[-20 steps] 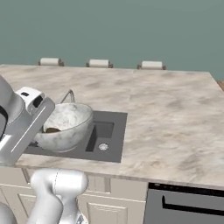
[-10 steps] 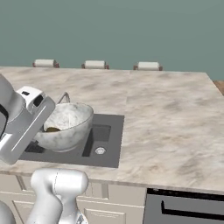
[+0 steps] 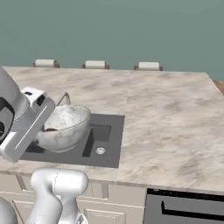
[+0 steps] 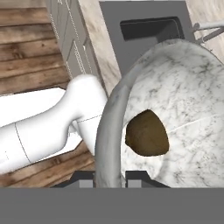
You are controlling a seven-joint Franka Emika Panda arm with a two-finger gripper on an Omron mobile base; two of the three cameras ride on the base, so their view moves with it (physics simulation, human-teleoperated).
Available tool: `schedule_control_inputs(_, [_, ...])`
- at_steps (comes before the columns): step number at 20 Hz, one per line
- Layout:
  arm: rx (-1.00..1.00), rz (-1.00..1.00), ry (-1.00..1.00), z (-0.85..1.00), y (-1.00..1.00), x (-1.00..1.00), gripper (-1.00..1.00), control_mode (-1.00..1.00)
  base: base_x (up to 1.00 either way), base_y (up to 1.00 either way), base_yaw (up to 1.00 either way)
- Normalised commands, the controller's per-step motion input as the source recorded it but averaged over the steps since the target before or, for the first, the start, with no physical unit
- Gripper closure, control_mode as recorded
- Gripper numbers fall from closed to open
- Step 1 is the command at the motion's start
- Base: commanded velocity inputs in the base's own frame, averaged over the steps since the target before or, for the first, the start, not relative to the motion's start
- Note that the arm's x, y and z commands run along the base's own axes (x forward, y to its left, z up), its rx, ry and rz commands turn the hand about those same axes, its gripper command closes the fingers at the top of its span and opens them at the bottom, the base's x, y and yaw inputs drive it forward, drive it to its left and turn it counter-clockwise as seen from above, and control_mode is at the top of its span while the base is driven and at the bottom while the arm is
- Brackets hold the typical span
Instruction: Pick the kiwi from the cabinet and place it in the bowl. Then pick the bowl and place it in the sink. Then turn on the sink facuet.
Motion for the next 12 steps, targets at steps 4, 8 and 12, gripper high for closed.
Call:
schedule_control_inputs(4, [0.00,0.43,0.08,-0.82,0.08,1.00,1.00,-1.00,0.00,0.00,0.00])
schedule_control_inputs(8, [0.00,0.52,0.09,-0.82,0.00,0.99,1.00,-1.00,0.00,0.00,0.00])
schedule_control_inputs(12, [0.00,0.38,0.01,-0.49,0.28,0.86,1.00,-1.00,0.00,0.00,0.00])
